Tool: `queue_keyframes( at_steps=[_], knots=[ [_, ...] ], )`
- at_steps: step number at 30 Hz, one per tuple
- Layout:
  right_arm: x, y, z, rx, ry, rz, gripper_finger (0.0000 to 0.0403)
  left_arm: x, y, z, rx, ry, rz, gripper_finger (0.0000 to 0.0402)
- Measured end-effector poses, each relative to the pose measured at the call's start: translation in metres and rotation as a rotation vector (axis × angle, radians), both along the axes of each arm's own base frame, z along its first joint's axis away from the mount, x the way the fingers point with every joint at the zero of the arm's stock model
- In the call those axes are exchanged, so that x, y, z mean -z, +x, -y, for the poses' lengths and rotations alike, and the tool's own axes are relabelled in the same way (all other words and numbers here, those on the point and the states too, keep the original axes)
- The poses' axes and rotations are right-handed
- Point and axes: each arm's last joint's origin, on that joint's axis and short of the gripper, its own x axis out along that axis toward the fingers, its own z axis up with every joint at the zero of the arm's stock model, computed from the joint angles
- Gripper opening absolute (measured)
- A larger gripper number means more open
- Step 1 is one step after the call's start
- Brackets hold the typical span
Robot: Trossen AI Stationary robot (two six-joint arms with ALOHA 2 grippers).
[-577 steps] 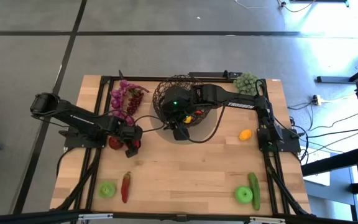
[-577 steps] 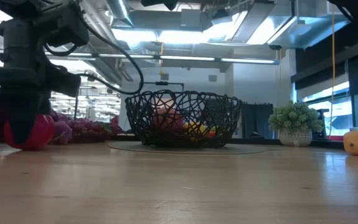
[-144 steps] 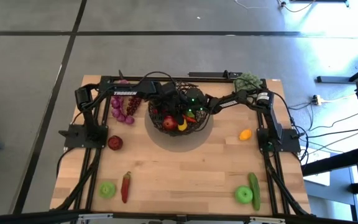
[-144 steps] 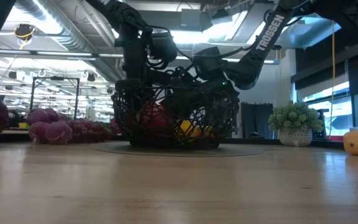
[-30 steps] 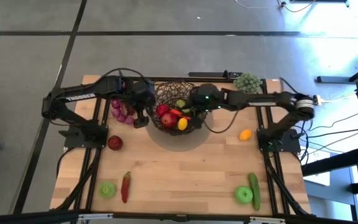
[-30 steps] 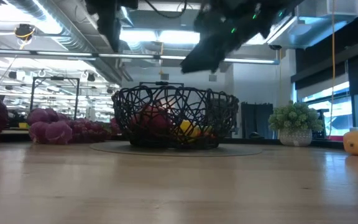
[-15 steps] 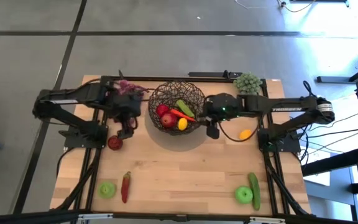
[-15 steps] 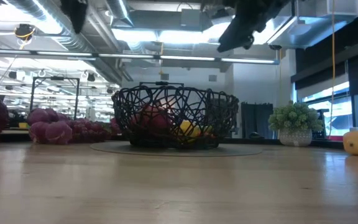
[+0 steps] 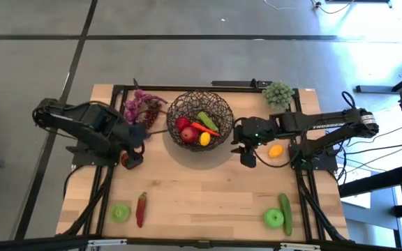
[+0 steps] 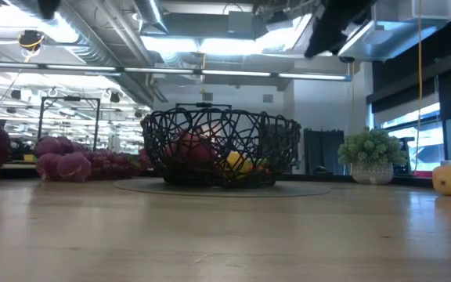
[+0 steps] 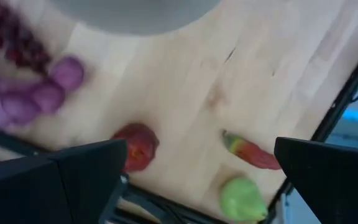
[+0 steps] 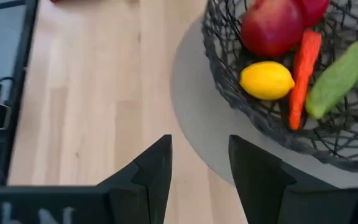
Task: Build produce basket
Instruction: Put the red apple into the wire basket
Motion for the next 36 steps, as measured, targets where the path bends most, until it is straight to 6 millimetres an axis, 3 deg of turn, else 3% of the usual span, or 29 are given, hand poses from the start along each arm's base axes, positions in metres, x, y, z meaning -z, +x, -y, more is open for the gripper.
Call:
queue_keyframes(
  at_steps=[7, 16, 24, 36],
  knots=[
    [-0.035, -0.004, -0.013, -0.100, -0.043, 0.042, 0.0155, 0.006, -0.008, 0.016, -0.158, 0.024, -0.023, 0.0399],
    [-0.070, -0.006, -0.022, -0.119, -0.069, 0.152, 0.0155, 0.050, -0.015, 0.037, -0.089, 0.090, -0.148, 0.0399],
    [-0.072, -0.006, -0.026, -0.129, -0.072, 0.160, 0.0155, 0.084, -0.013, 0.044, -0.118, 0.091, -0.187, 0.0399],
    [-0.072, -0.006, -0.026, -0.131, -0.076, 0.160, 0.0155, 0.137, -0.017, 0.038, -0.204, 0.128, -0.264, 0.0399]
  ],
)
